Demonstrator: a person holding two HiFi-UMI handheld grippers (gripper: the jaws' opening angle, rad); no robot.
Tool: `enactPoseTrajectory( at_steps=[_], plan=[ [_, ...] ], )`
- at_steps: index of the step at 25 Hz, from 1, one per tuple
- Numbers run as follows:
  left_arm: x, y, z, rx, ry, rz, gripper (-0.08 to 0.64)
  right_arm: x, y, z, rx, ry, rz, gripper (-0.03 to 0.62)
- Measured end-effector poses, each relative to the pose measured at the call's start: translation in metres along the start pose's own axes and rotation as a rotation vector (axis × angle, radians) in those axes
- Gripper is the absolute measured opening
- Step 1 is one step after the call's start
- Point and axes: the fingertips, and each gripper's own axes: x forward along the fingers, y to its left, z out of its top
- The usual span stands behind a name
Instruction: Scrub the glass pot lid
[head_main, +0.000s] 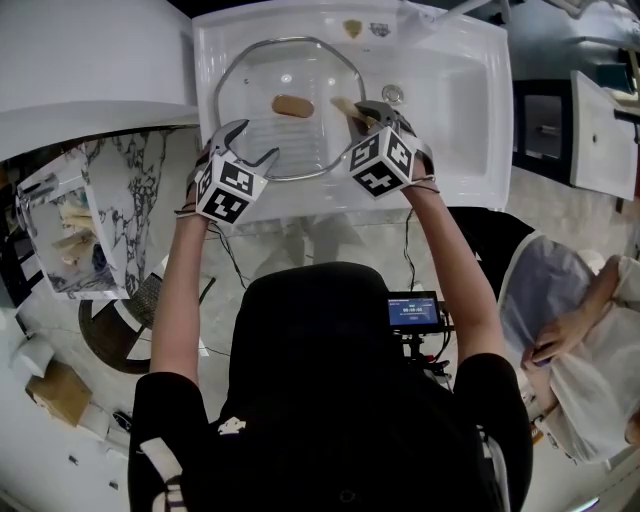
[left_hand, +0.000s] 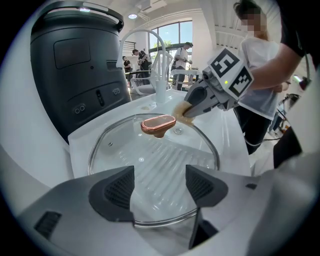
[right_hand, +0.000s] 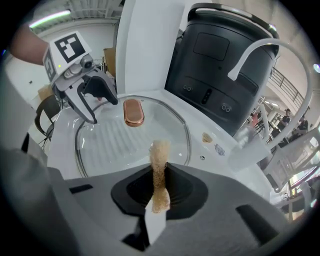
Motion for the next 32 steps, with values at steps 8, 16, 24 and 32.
enactPoseTrajectory(
  at_steps=[8,16,24,32],
  plan=[
    [-0.001,0.000,-0.001,-0.001,-0.007,-0.003,0.293,0.010,0.004,-0.004,-0.030,0.032,-0.008,0.021],
    [-0.001,0.001,-0.001,-0.004,-0.010,0.000,0.293,0.013,0.009,-0.005,-0.072,0.050,-0.015,0.021],
    [-0.001,0.000,0.000,-0.003,-0.011,0.003,0.293,0.009,0.027,-0.002,-0.089,0.042,0.020,0.021],
    [0.000,0.001,0.000,-0.005,-0.008,0.003,0.293,0.006,0.044,0.003,-0.106,0.026,0.051,0.021]
  ],
)
